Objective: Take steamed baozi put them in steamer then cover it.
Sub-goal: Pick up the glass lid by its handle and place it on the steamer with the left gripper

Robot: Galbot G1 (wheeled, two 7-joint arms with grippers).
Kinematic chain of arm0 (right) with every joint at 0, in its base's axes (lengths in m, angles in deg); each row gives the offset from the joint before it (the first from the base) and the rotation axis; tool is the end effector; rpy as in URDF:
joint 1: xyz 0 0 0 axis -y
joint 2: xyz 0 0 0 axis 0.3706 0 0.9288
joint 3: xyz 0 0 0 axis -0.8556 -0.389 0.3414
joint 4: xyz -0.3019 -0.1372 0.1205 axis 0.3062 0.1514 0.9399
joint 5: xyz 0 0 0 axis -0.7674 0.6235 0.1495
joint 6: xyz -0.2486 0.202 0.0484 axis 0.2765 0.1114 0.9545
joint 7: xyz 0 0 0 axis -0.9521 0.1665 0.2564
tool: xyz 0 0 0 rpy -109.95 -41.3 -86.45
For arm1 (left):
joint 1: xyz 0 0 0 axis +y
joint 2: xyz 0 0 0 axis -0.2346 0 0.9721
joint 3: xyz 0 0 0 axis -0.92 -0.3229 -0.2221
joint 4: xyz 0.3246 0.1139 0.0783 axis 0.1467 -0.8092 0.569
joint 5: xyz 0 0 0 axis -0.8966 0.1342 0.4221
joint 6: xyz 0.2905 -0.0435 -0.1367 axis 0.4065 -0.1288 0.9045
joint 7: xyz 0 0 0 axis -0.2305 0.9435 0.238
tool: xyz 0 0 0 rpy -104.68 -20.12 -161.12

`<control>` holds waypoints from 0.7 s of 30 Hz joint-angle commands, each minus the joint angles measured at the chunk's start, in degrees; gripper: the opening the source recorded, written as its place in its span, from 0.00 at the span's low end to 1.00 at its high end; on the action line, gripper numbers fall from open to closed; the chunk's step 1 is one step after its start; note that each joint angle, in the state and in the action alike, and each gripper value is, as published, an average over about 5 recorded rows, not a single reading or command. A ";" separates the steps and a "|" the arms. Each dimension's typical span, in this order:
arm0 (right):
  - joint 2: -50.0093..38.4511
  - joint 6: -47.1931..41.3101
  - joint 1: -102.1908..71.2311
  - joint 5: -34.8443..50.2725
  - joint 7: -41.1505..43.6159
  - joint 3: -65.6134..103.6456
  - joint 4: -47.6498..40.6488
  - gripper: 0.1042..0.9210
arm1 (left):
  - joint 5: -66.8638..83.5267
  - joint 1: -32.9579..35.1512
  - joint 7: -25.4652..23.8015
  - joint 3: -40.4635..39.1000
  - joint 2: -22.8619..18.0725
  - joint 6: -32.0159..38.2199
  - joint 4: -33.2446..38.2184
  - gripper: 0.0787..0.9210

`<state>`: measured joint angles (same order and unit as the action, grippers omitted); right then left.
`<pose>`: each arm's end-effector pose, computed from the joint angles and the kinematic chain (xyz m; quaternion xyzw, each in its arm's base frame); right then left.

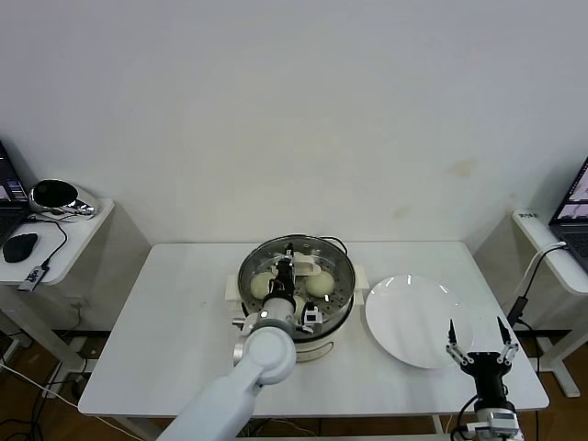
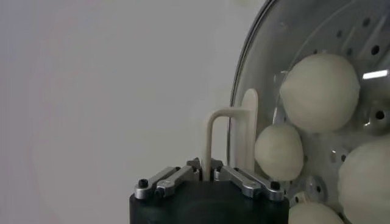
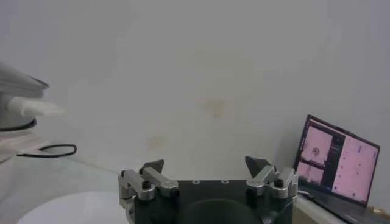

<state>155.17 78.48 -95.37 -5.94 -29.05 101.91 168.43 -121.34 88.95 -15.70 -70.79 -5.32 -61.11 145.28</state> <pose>0.1399 -0.1222 -0.3624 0.0900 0.9781 -0.1839 0.0388 0.3255 -0.1272 -0.2695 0.0679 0.7232 0.6872 0.0052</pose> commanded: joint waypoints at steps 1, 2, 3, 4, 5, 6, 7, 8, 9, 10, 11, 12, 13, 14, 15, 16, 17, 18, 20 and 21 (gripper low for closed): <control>-0.05 -0.07 -0.04 0.05 0.02 -0.20 -0.07 0.88 | -0.15 1.53 0.72 0.58 -0.23 0.43 2.17 0.18; -0.06 -0.08 -0.08 0.05 0.03 -0.23 -0.04 0.88 | -0.02 1.90 0.81 0.71 -0.22 0.40 2.85 0.21; -0.07 -0.10 -0.12 0.05 0.04 -0.25 0.00 0.88 | 0.18 2.38 0.96 0.85 -0.18 0.38 3.69 0.25; -0.10 -0.12 -0.18 0.06 0.06 -0.26 0.05 0.88 | 0.39 3.04 1.12 1.03 -0.06 0.39 4.74 0.29; -0.14 -0.13 -0.25 0.08 0.07 -0.24 0.10 0.88 | 0.71 3.89 1.32 1.24 0.16 0.40 5.95 0.32; -0.19 -0.14 -0.34 0.11 0.08 -0.19 0.15 0.88 | 1.12 4.84 1.56 1.47 0.44 0.42 7.27 0.36; -0.28 -0.14 -0.45 0.15 0.09 -0.11 0.19 0.88 | 1.58 6.09 1.80 1.77 0.93 0.48 8.87 0.40; -0.38 -0.14 -0.58 0.20 0.10 -0.02 0.22 0.88 | 2.20 7.46 2.08 2.09 1.53 0.57 10.52 0.43; -0.50 -0.13 -0.71 0.27 0.11 0.08 0.24 0.88 | 2.94 8.80 2.39 2.41 2.23 0.66 12.07 0.47; -0.65 -0.11 -0.86 0.38 0.11 0.20 0.25 0.88 | 3.99 10.36 2.76 2.77 3.07 0.76 13.91 0.51; -0.83 -0.10 -1.00 0.52 0.12 0.31 0.25 0.88 | 5.31 12.03 3.25 3.24 4.05 0.94 15.81 0.54; -0.99 -0.09 -1.12 0.67 0.13 0.40 0.25 0.88 | 6.81 13.53 3.83 3.72 4.91 1.19 17.52 0.57; -1.19 -0.07 -1.25 0.89 0.15 0.50 0.24 0.88 | 8.70 15.23 4.63 4.45 5.80 1.53 19.51 0.61; -1.41 -0.06 -1.38 1.13 0.18 0.58 0.24 0.88 | 10.78 17.10 5.48 5.43 6.60 1.96 21.68 0.64; -1.62 -0.04 -1.49 1.39 0.21 0.64 0.25 0.88 | 12.82 18.73 6.31 6.47 7.24 2.46 23.72 0.67; -1.88 -0.03 -1.62 1.70 0.26 0.69 0.24 0.88 | 15.43 20.72 7.34 7.78 7.87 2.91 26.03 0.71; -2.16 -0.01 -1.73 2.05 0.32 0.71 0.21 0.88 | 18.52 22.93 8.72 9.26 8.52 3.36 28.51 0.74; -2.36 -0.02 -1.81 2.34 0.38 0.70 0.18 0.88 | 21.67 25.38 10.33 10.84 9.12 3.87 30.73 0.77; -2.60 -0.21 -1.85 2.79 0.55 0.42 0.19 0.88 | 30.70 31.41 15.57 14.61 10.04 6.89 34.16 0.83; -2.61 -0.37 -1.82 3.00 0.64 0.16 0.19 0.88 | 36.21 34.63 18.88 17.06 9.90 10.34 34.87 0.85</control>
<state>153.52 78.42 -96.98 -4.45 -28.64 102.46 168.59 -112.42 102.08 -10.41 -65.31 -0.24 -58.83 161.61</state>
